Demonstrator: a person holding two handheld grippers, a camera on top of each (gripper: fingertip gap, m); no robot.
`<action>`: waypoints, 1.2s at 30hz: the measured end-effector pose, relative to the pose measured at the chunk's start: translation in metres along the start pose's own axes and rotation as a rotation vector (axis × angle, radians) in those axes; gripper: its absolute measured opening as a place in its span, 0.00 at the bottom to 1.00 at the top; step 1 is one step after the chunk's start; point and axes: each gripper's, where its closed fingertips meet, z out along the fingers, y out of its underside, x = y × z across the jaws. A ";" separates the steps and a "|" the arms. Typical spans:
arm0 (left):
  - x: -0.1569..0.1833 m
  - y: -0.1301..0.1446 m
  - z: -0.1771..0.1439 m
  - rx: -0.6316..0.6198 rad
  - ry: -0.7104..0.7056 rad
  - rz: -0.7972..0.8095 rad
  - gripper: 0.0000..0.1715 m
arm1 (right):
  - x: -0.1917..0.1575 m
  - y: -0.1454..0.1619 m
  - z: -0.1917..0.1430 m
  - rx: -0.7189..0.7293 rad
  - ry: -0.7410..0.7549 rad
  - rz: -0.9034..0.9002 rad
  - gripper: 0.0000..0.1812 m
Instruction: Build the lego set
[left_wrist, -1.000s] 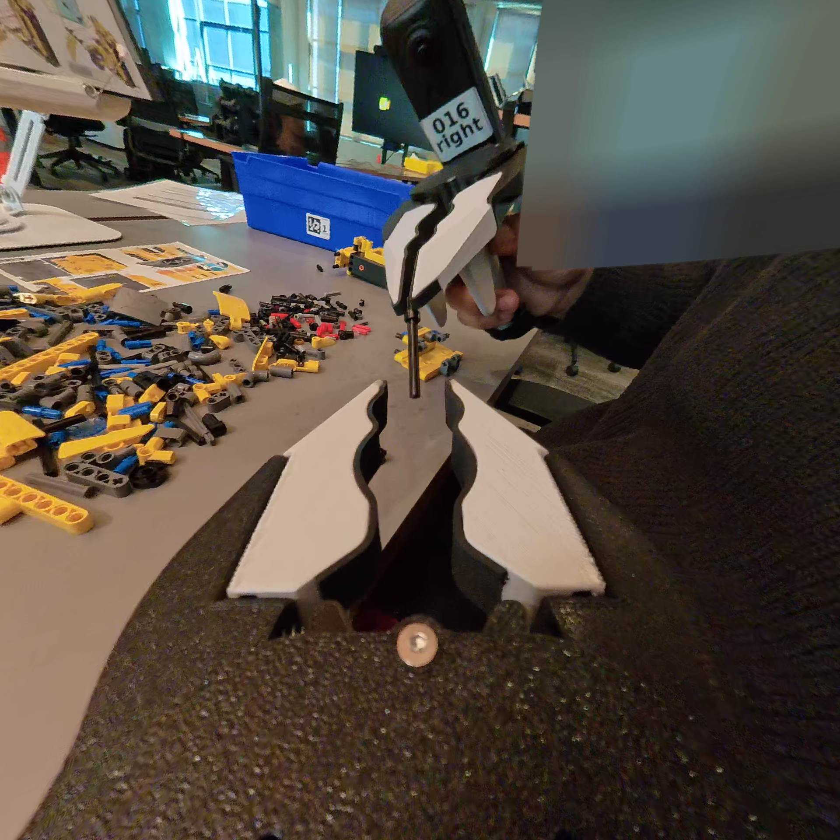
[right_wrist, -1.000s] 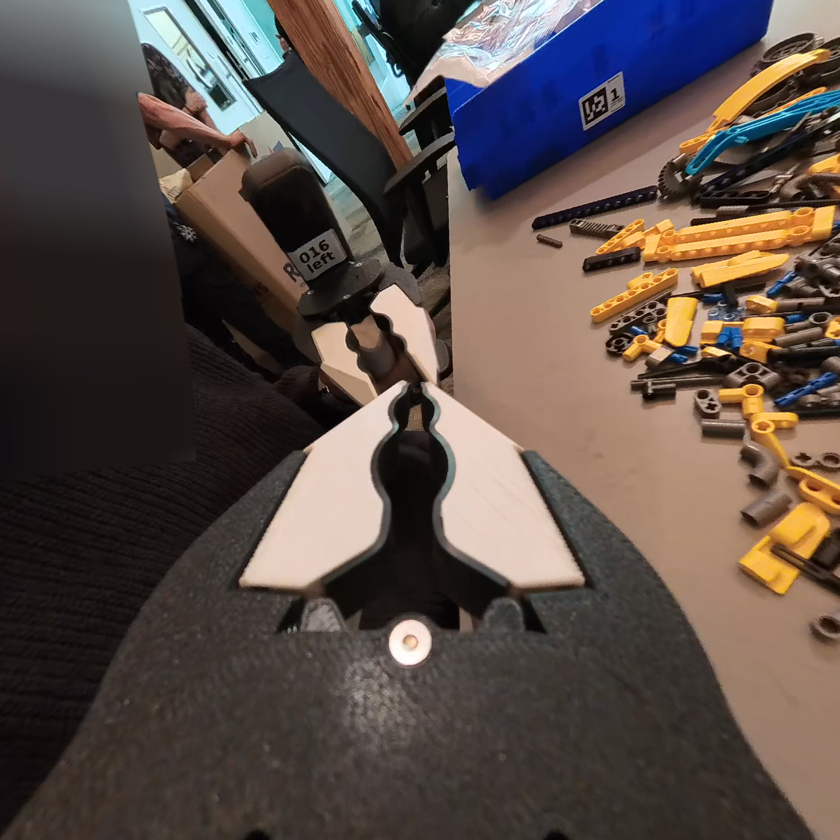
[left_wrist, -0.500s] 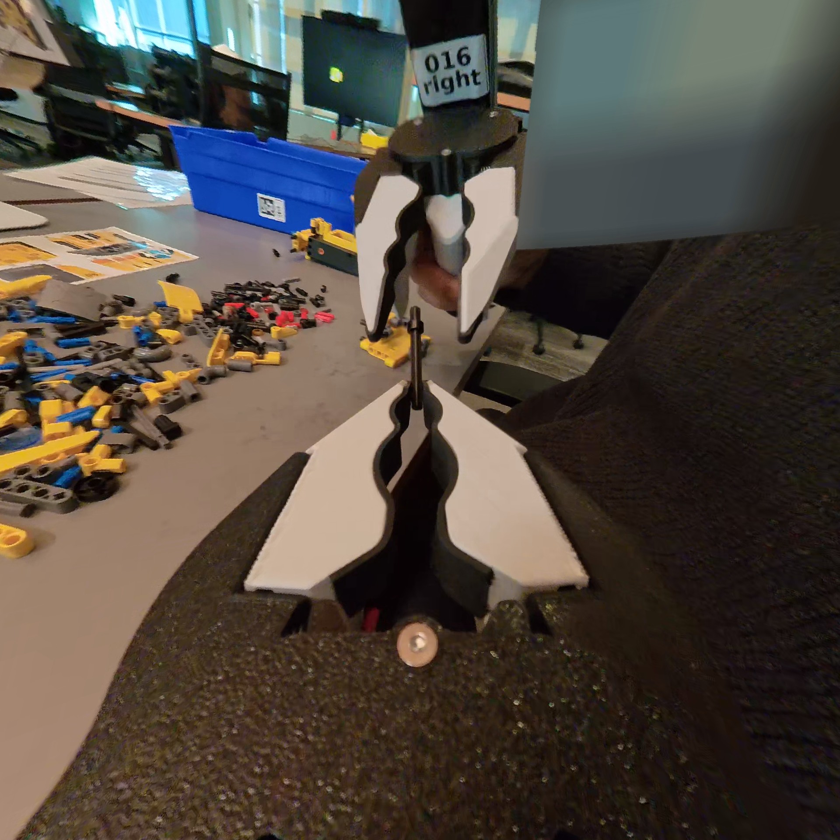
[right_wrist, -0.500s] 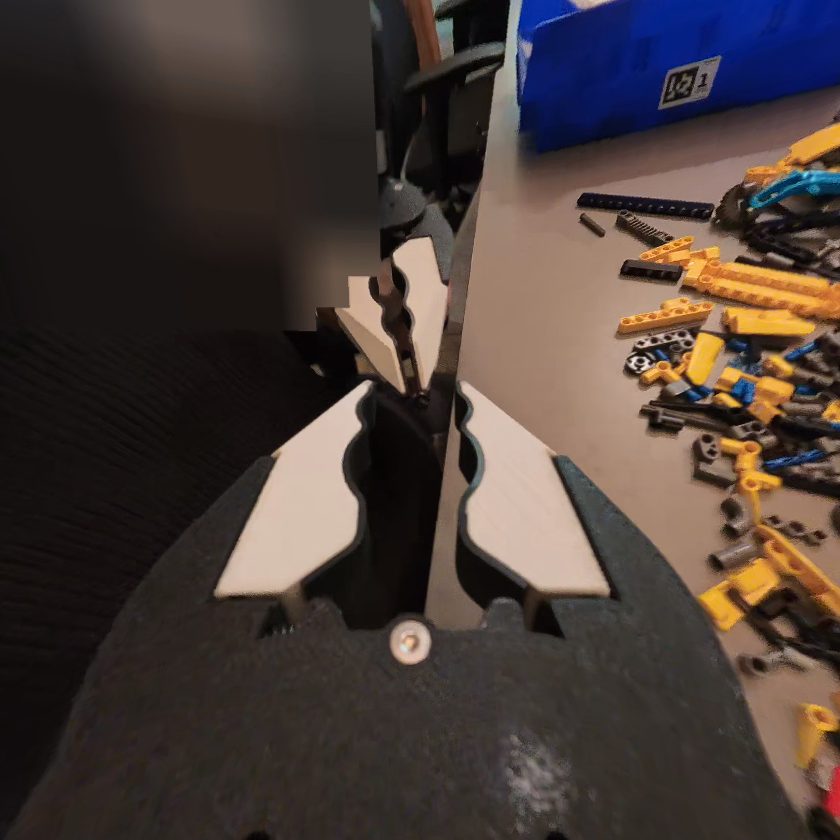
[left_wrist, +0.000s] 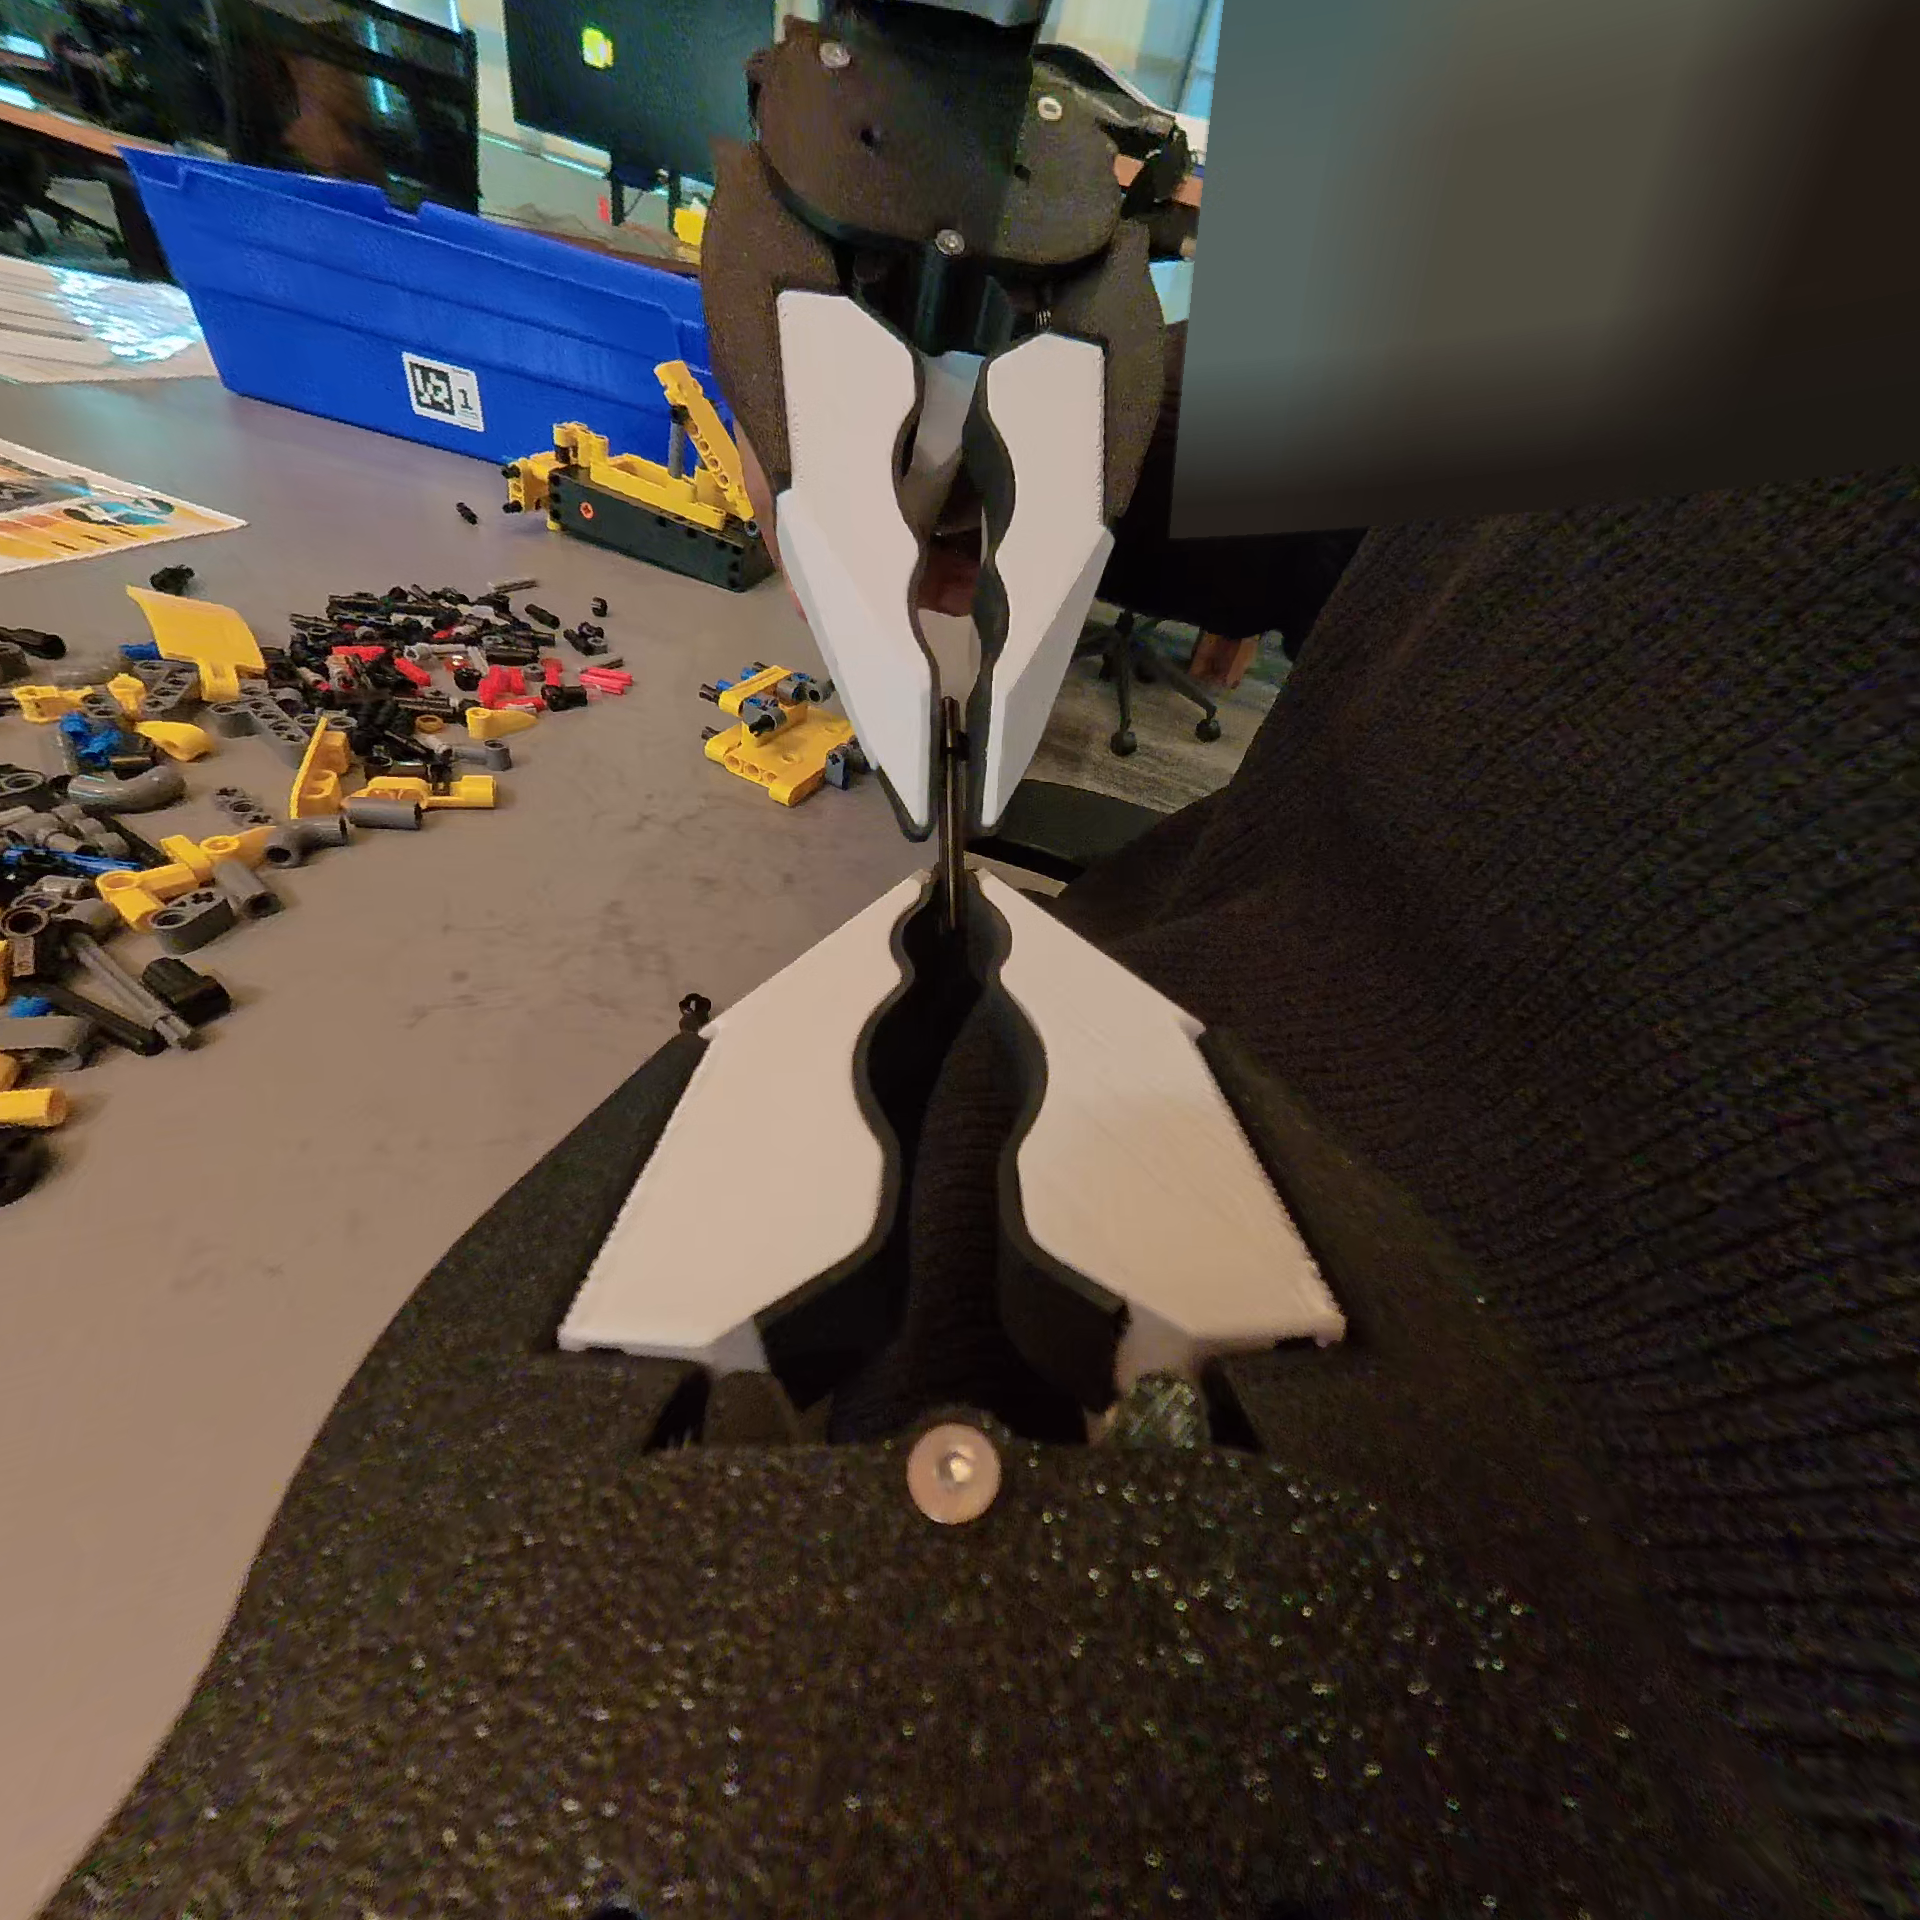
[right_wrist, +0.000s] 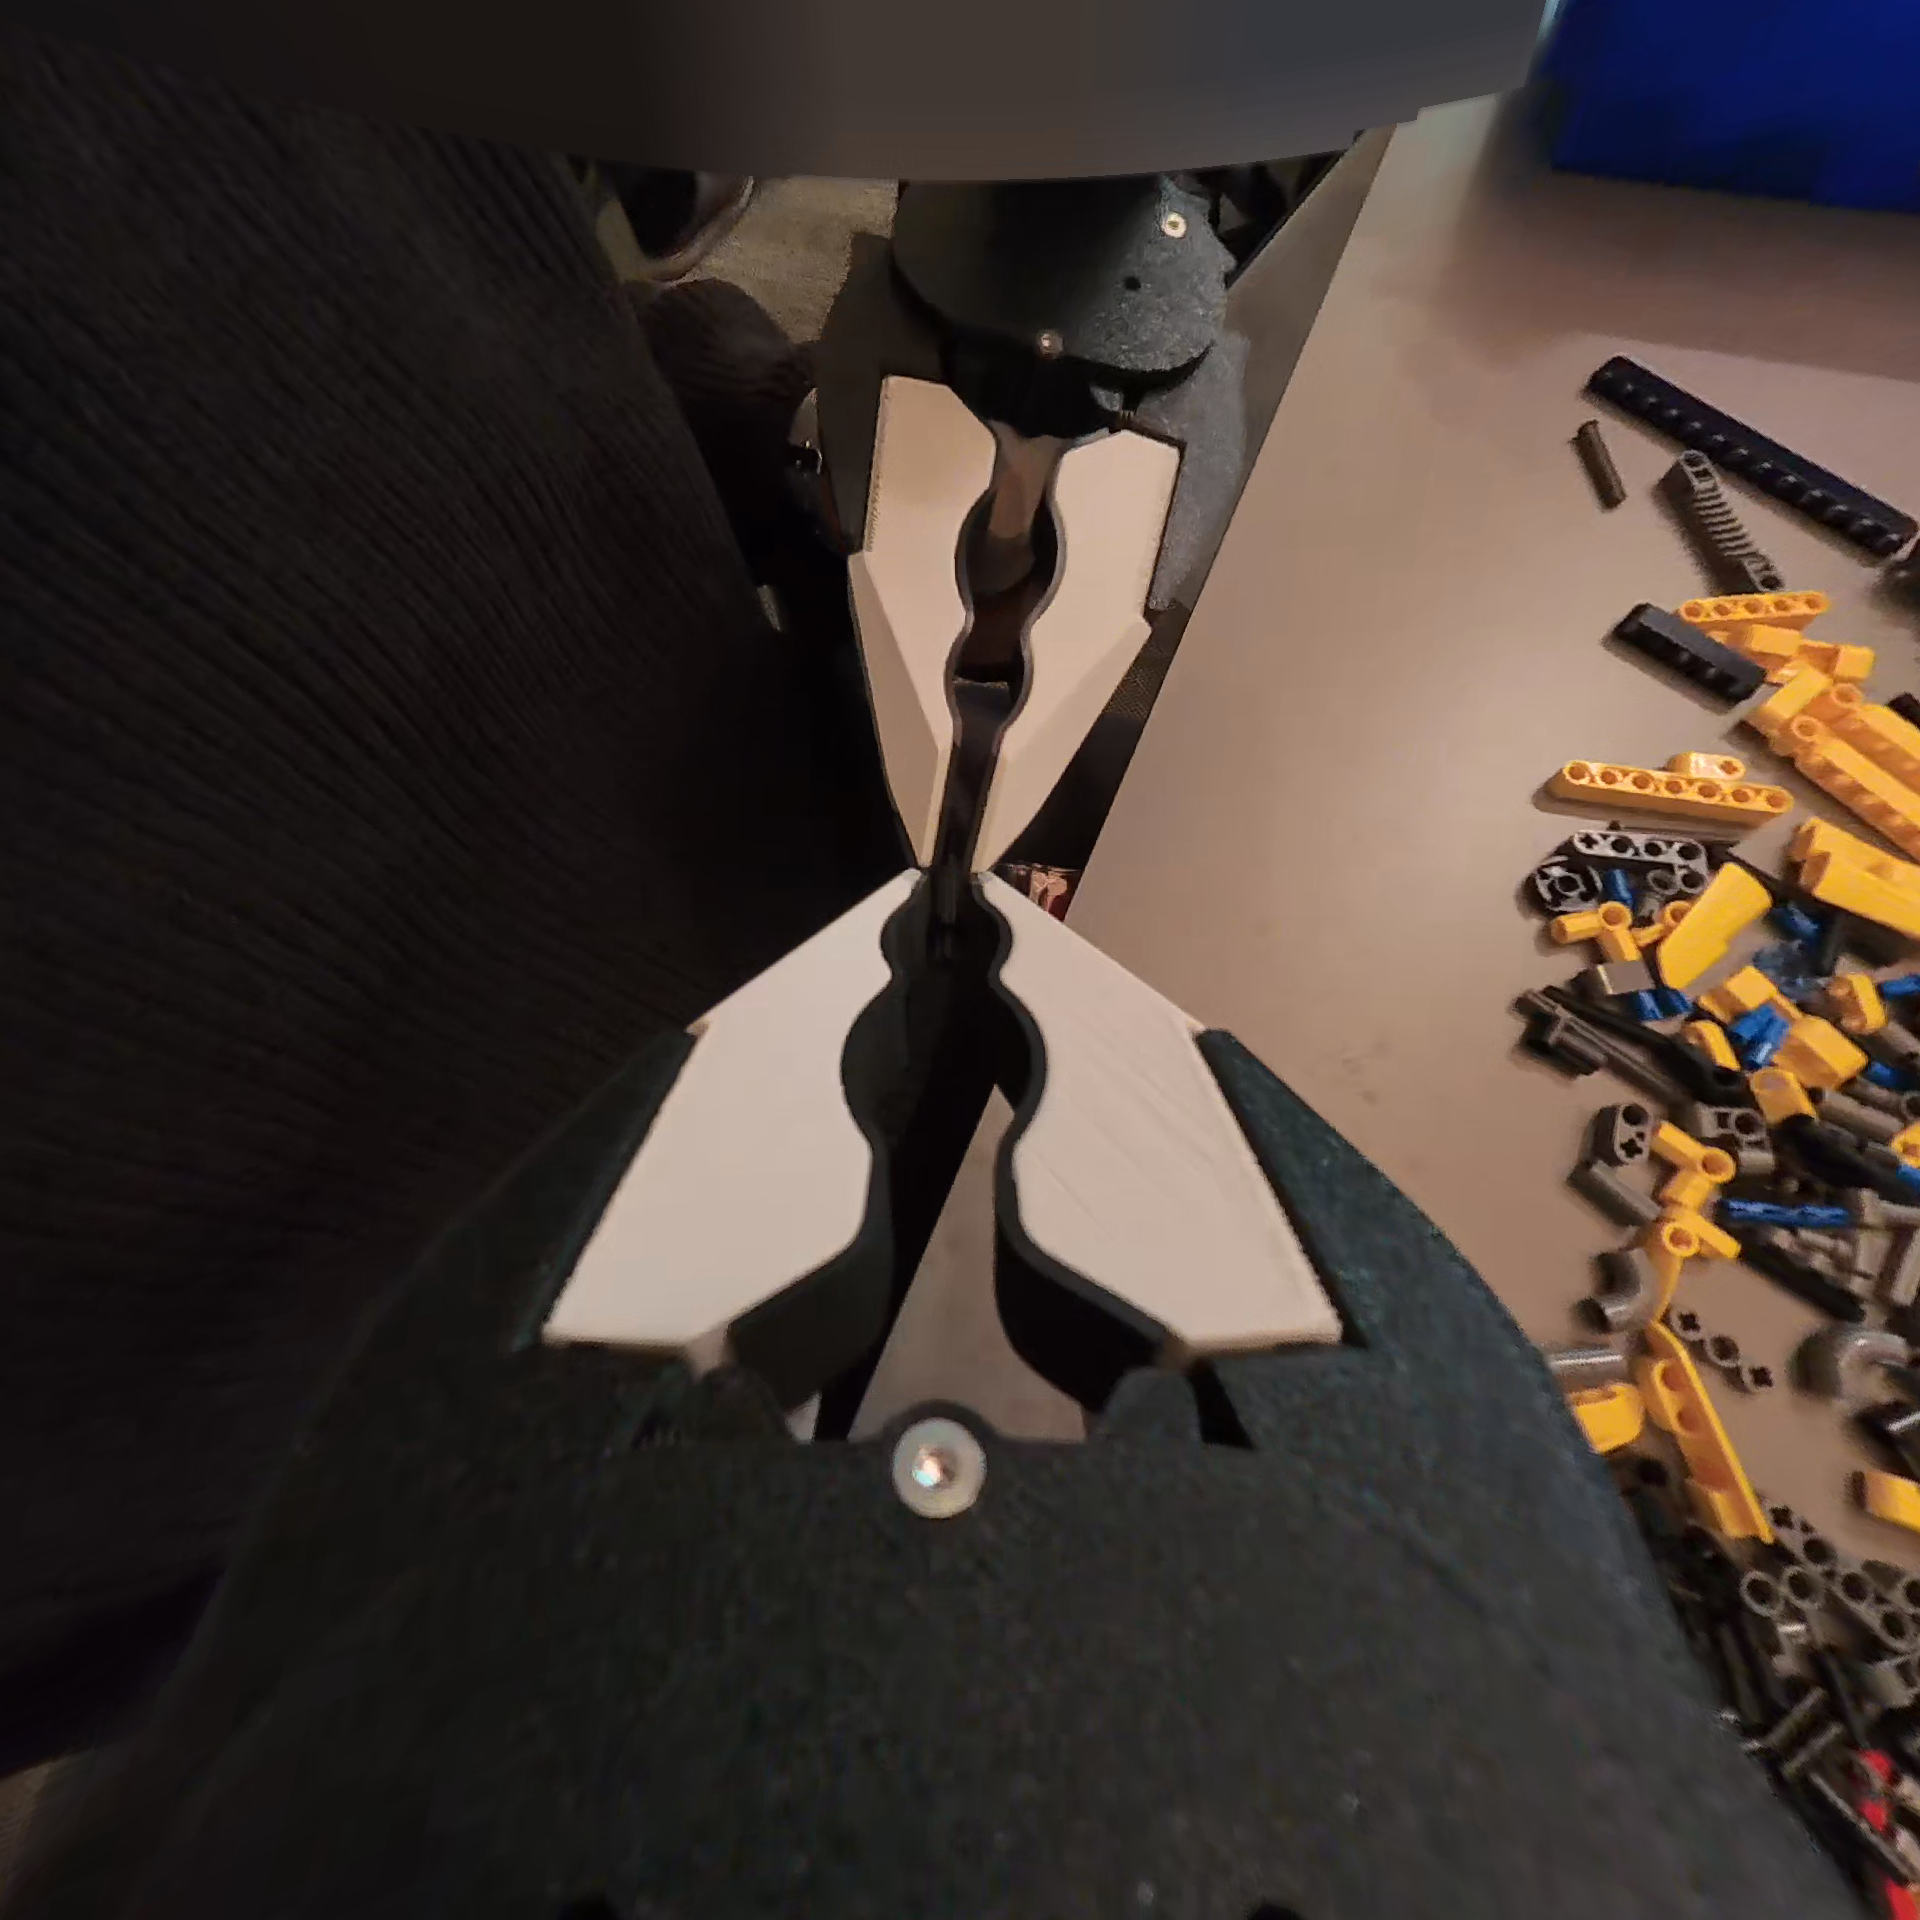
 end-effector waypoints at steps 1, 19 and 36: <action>0.000 0.000 0.000 0.000 0.001 -0.001 0.02 | 0.000 0.000 0.000 -0.001 -0.001 -0.005 0.03; -0.014 -0.010 -0.012 0.072 -0.070 -0.011 0.14 | 0.019 -0.006 -0.011 0.022 0.077 0.095 0.03; -0.061 0.005 -0.041 -0.034 -0.347 -0.131 0.14 | 0.049 0.032 -0.005 -0.409 0.218 0.336 0.03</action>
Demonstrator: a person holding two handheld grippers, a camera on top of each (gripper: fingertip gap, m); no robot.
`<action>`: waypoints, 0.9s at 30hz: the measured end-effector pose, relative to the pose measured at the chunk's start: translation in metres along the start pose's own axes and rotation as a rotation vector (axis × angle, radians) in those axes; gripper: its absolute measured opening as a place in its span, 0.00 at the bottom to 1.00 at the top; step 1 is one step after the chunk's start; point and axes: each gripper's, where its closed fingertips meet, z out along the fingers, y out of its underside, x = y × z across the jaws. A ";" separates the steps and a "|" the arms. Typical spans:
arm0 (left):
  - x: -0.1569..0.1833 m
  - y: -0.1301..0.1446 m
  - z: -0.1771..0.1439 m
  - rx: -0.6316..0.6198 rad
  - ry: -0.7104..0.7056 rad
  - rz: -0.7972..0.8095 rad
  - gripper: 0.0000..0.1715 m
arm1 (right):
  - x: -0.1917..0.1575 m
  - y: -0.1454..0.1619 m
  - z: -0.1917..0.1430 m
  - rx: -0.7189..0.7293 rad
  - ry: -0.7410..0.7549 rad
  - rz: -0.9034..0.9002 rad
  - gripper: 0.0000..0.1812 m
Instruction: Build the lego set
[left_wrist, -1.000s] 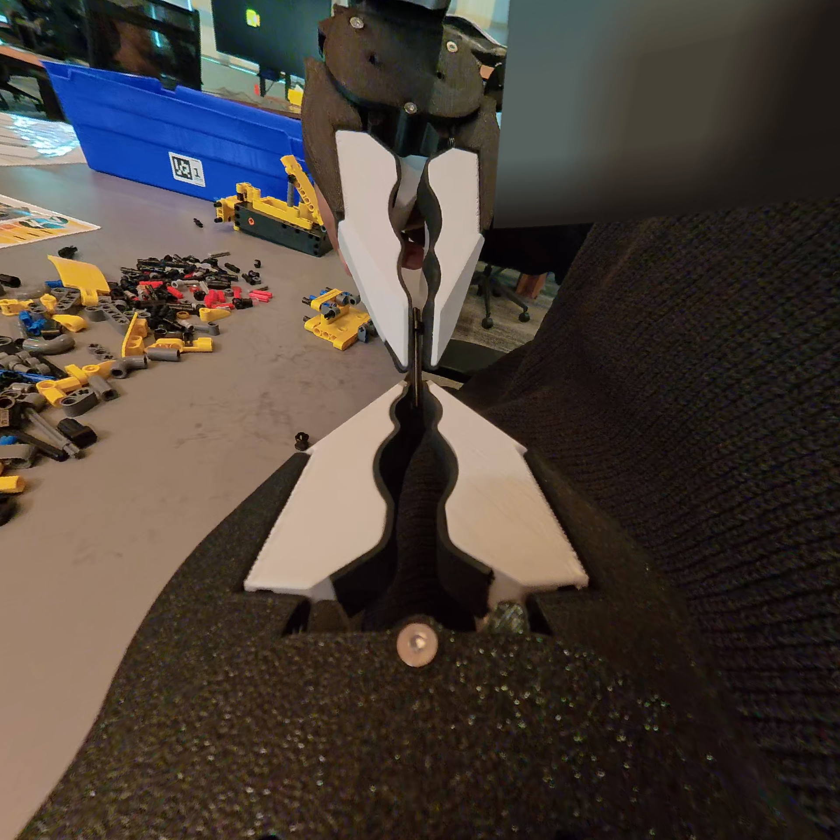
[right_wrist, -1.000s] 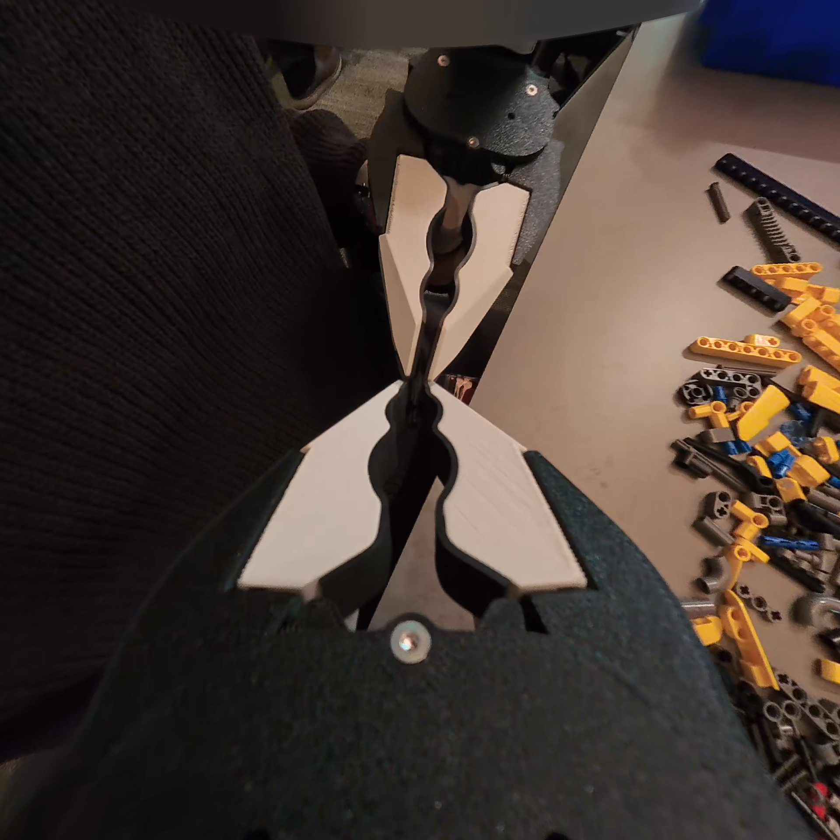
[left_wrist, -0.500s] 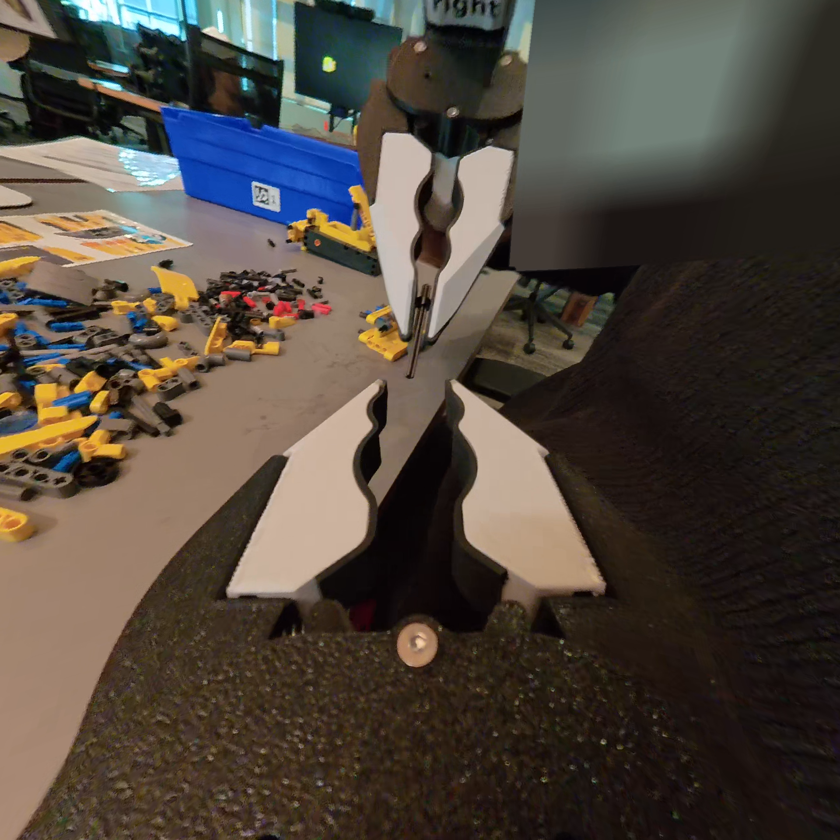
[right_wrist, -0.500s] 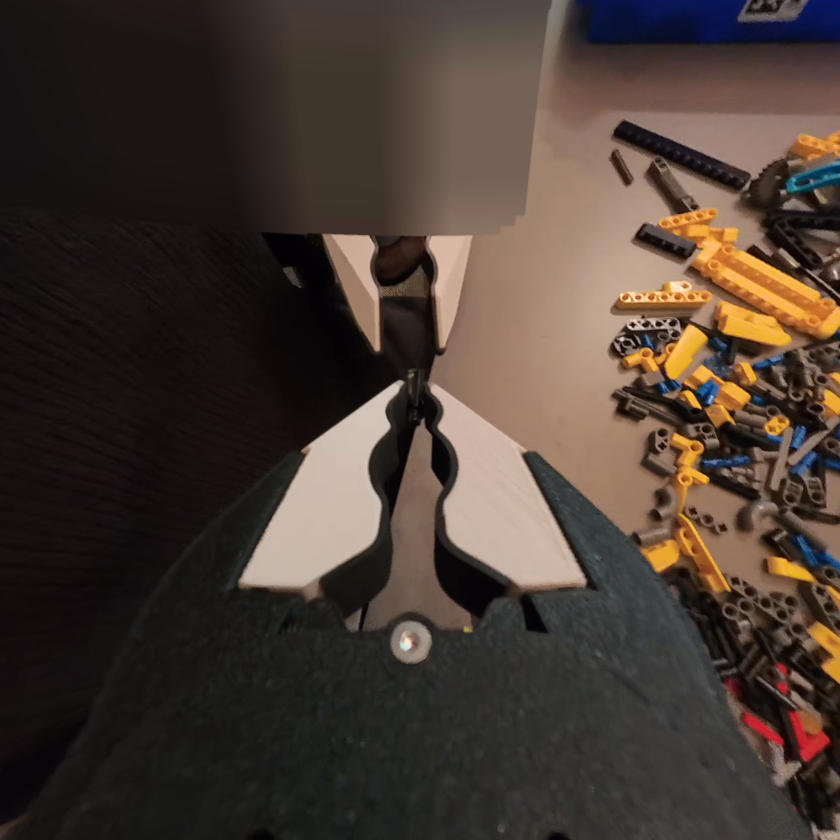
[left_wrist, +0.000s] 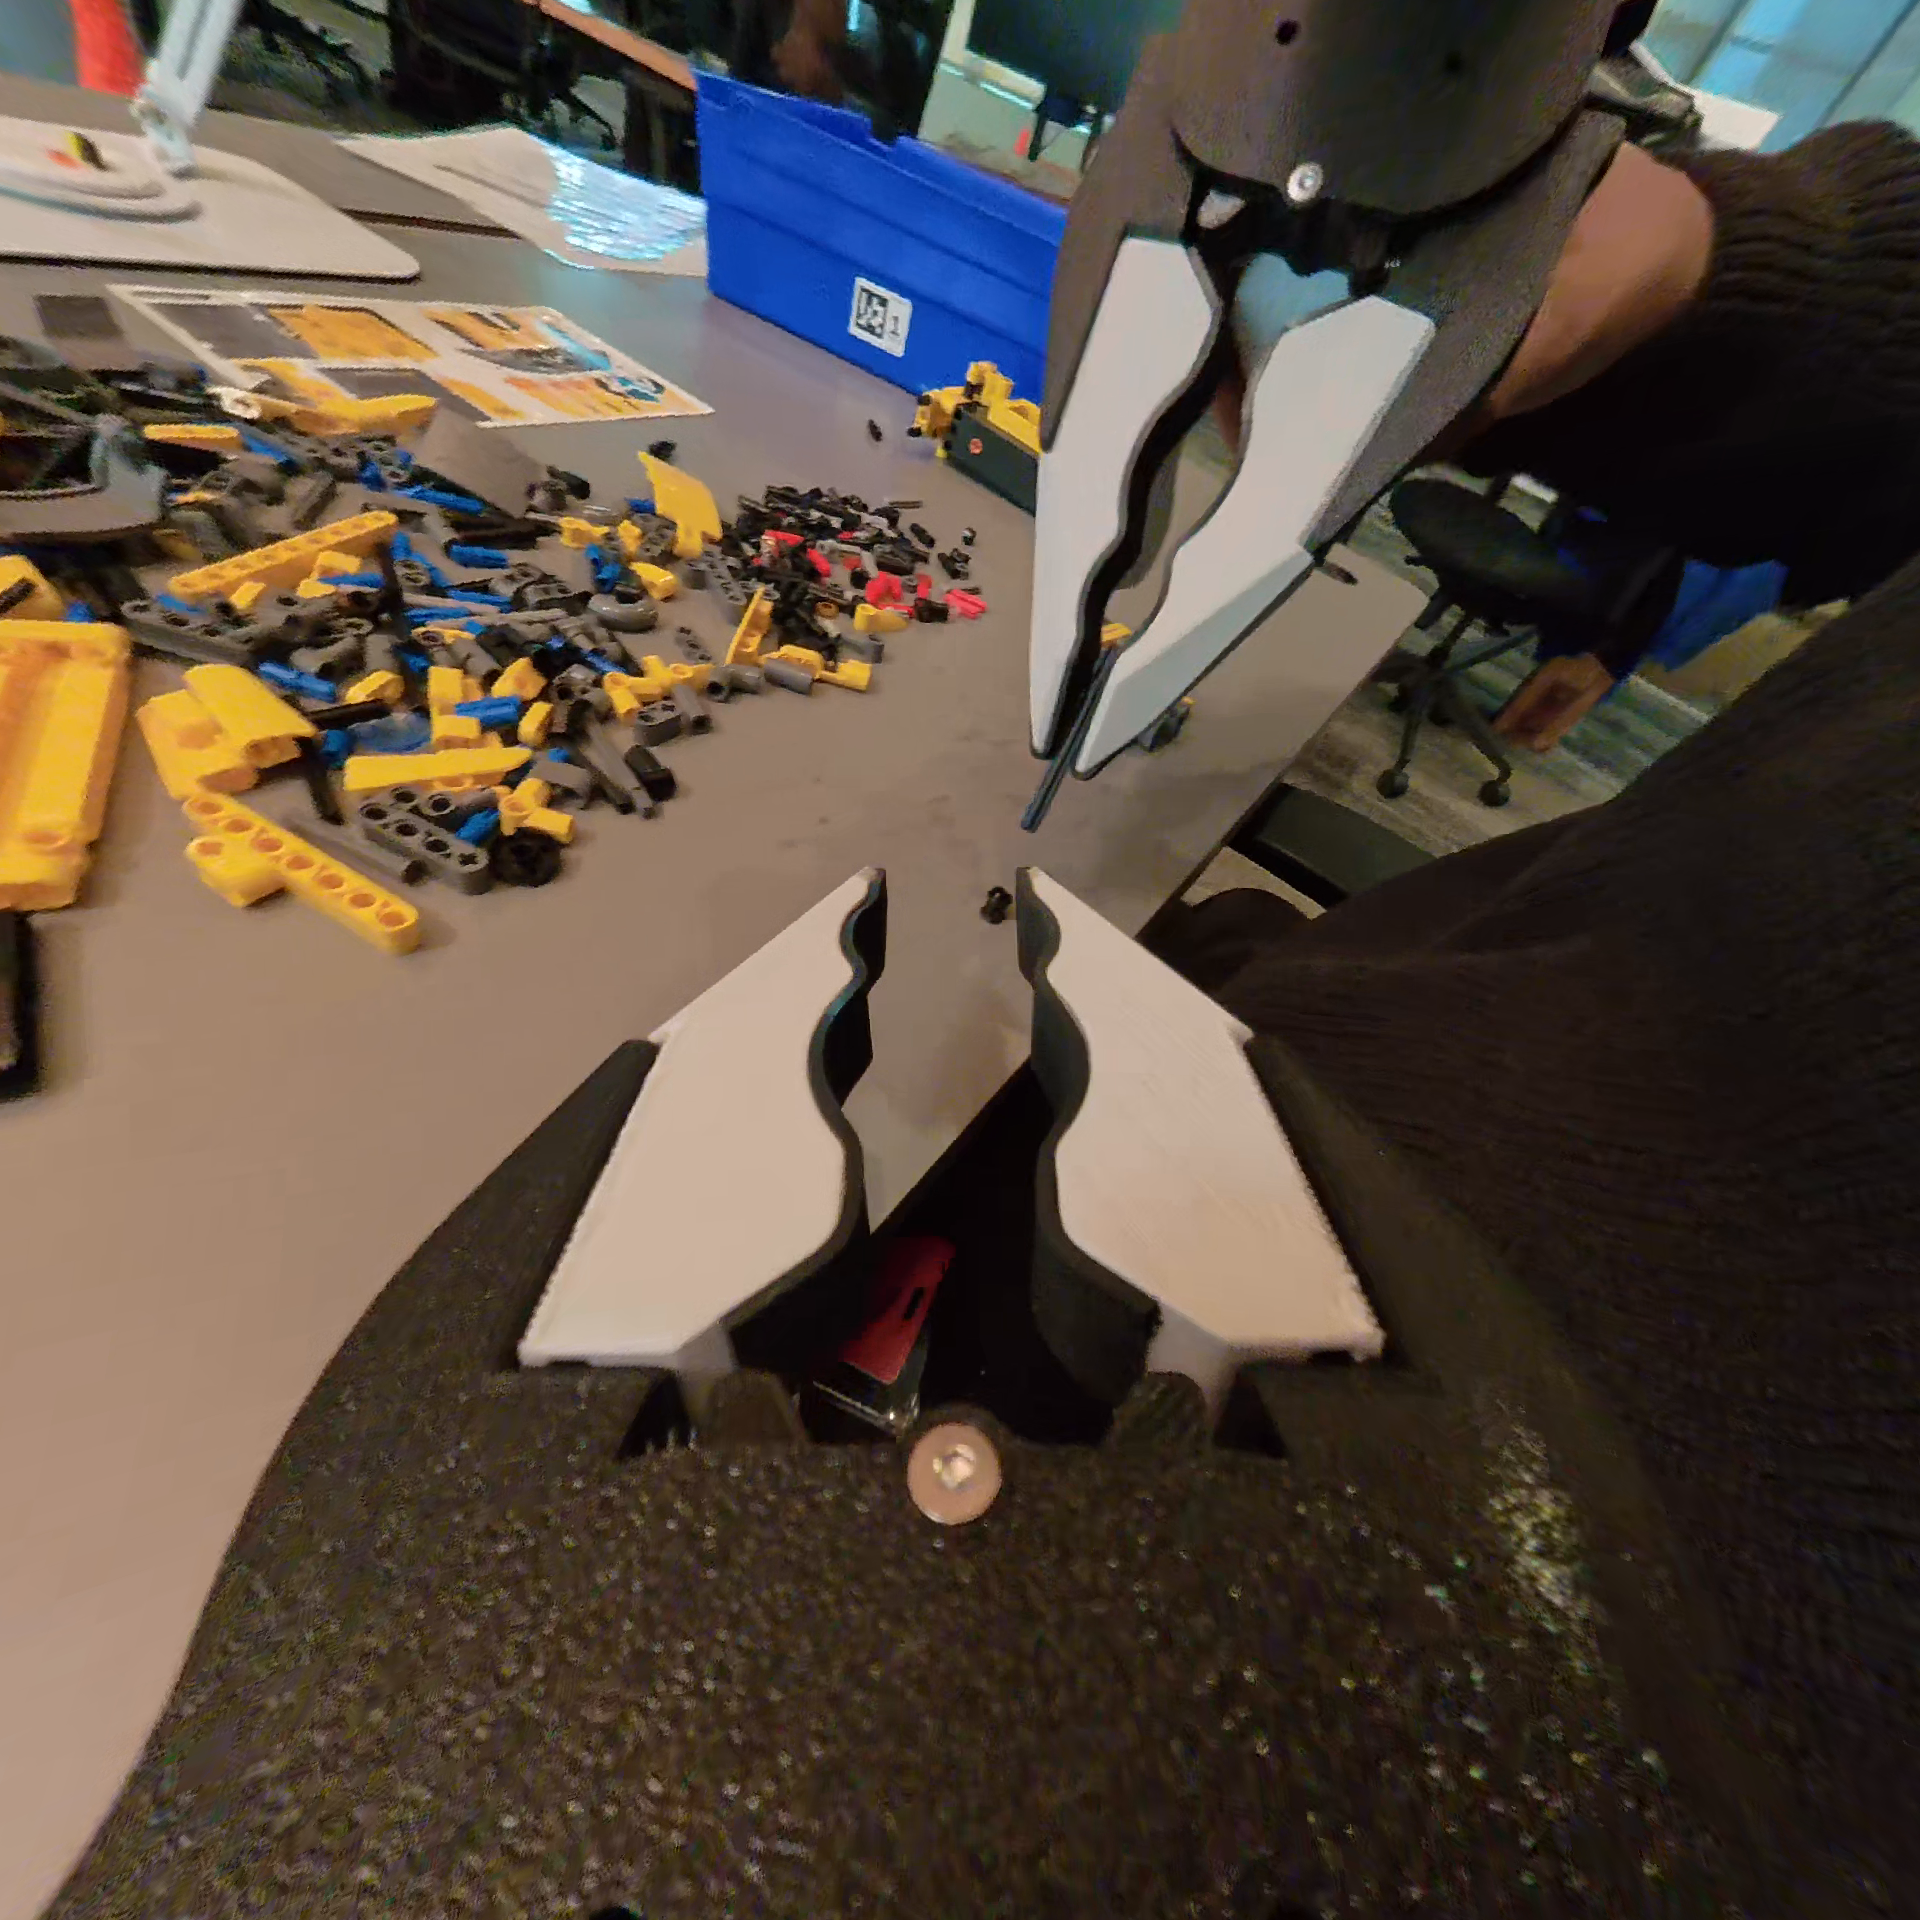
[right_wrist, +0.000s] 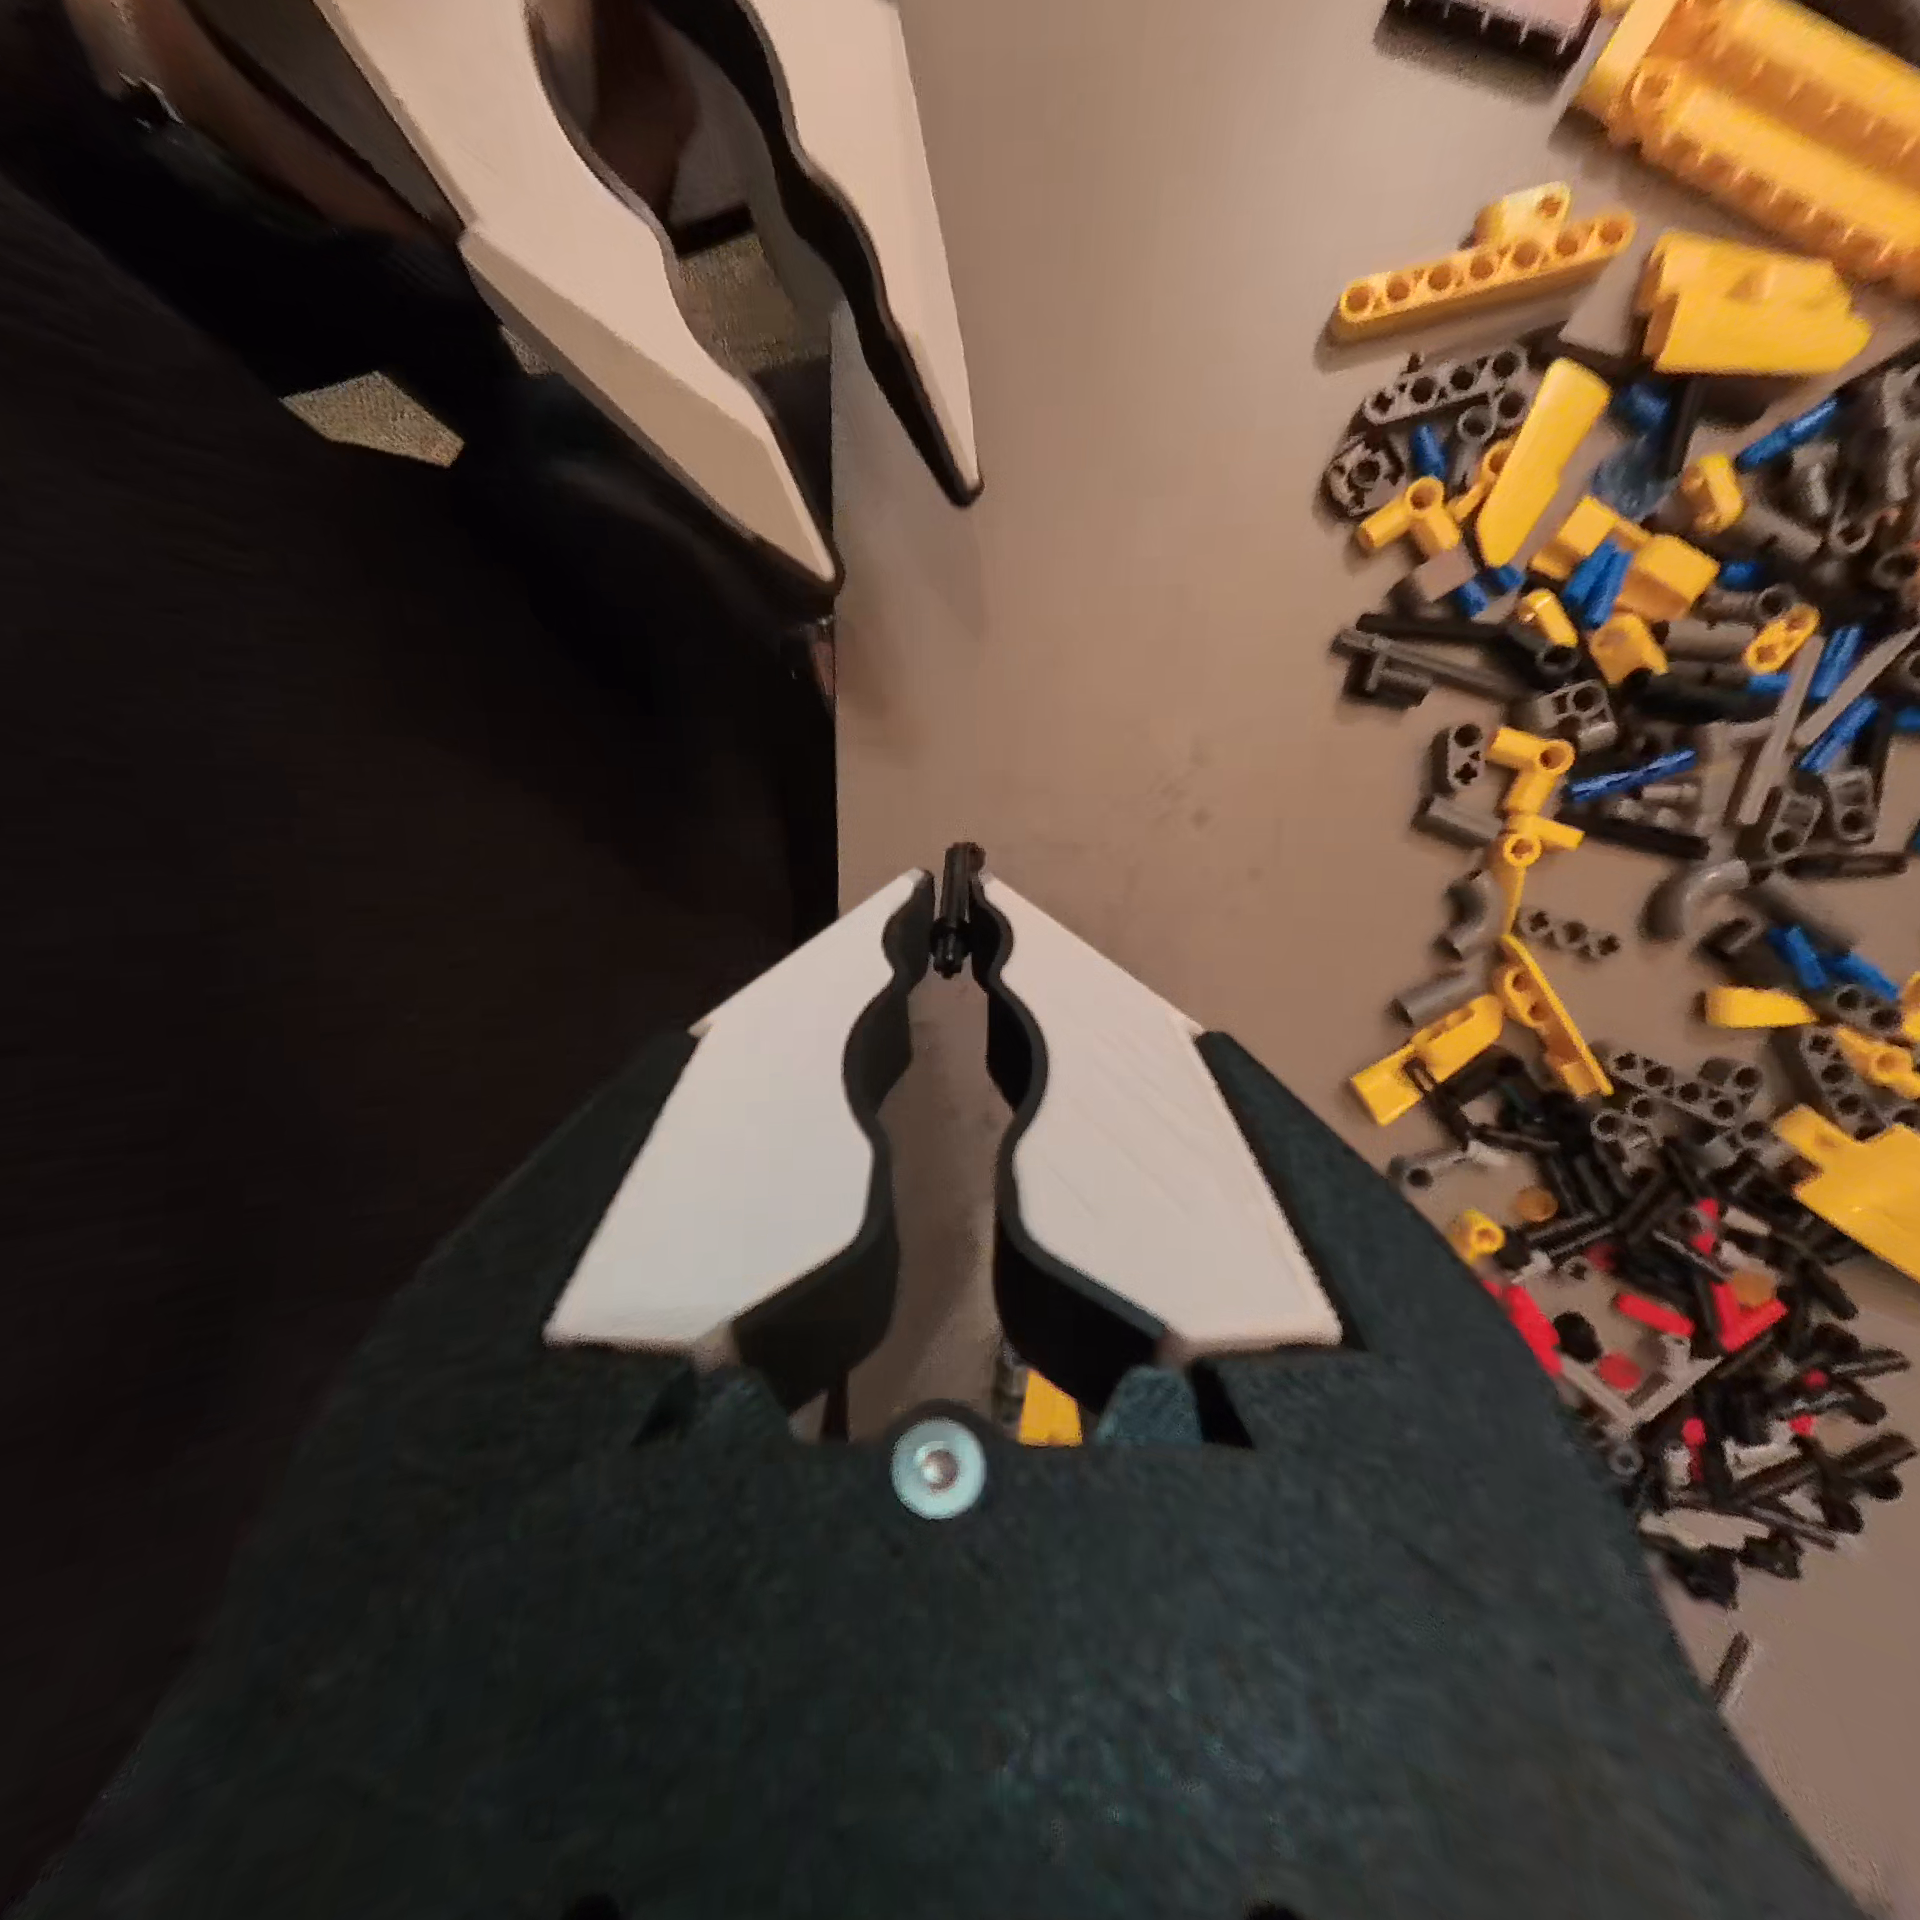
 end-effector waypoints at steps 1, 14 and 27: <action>-0.003 0.000 -0.003 0.002 -0.013 -0.003 0.14 | 0.000 0.001 0.001 -0.027 0.000 0.020 0.03; -0.013 -0.005 -0.022 0.061 -0.044 0.009 0.14 | -0.009 0.006 0.018 -0.238 0.090 -0.234 0.03; -0.015 -0.004 -0.021 0.064 -0.044 0.011 0.14 | 0.000 0.009 0.020 -0.381 0.066 -0.723 0.03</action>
